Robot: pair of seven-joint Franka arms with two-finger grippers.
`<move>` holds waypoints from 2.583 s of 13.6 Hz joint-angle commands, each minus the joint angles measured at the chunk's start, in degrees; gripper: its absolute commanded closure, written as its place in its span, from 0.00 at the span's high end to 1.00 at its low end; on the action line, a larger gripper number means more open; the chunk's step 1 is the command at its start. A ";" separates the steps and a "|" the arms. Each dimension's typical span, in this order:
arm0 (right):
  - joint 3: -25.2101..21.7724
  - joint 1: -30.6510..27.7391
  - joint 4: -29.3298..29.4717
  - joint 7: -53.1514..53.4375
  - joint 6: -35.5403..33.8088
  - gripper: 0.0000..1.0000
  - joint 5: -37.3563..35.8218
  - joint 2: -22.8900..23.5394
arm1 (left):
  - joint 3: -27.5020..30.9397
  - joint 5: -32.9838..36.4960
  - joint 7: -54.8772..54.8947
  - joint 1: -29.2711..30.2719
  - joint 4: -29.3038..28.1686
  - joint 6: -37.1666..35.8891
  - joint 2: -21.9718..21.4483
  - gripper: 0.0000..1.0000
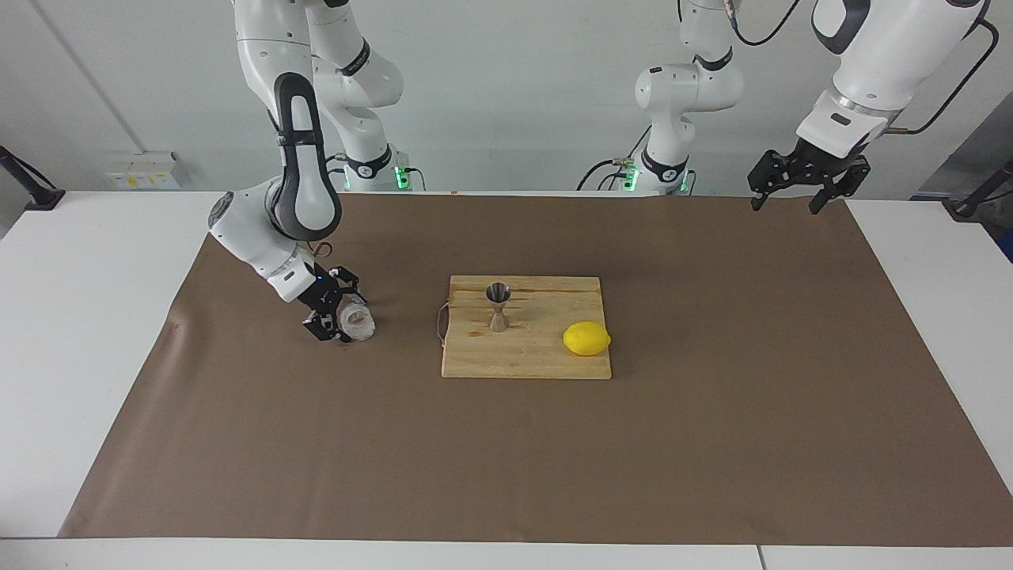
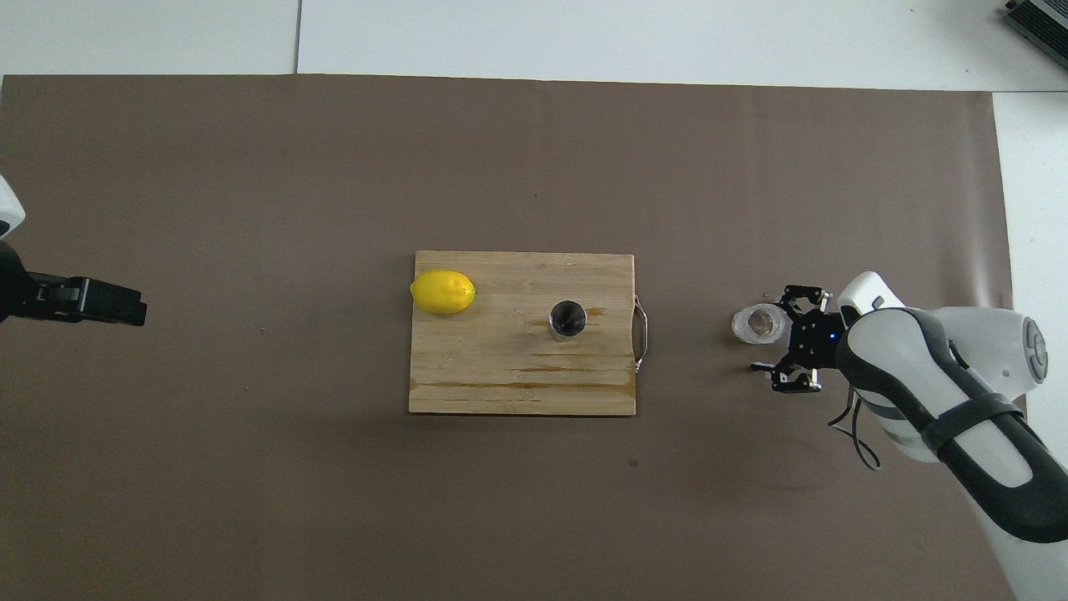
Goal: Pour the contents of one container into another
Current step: 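Lower the open right gripper around the clear glass cup, then close the right gripper on the clear glass cup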
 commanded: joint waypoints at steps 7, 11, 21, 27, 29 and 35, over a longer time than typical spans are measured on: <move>0.43 0.70 0.37 -1.77 0.26 0.41 2.13 0.41 | 0.13 -0.41 -0.70 0.19 -1.38 0.47 -1.33 1.00; 1.66 0.70 1.51 -0.72 0.34 0.23 2.13 -0.29 | 0.13 -0.41 -0.61 0.19 -1.47 0.47 -1.33 1.00; 3.24 0.70 2.30 1.92 0.35 0.23 2.13 -1.08 | 0.22 -0.06 -0.43 0.36 4.48 -4.26 3.21 1.00; 3.86 2.10 5.37 5.77 -0.62 0.23 1.43 -1.26 | 0.13 0.20 -0.61 -0.43 3.10 -2.17 3.15 1.00; 3.95 3.25 6.43 9.20 -0.62 0.23 0.91 -1.61 | 0.13 0.20 -0.70 -0.34 3.10 -2.17 3.06 1.00; 3.95 7.20 11.52 25.27 -2.37 0.23 -9.09 -2.05 | 0.22 0.20 -0.61 0.28 3.02 -2.25 3.06 1.00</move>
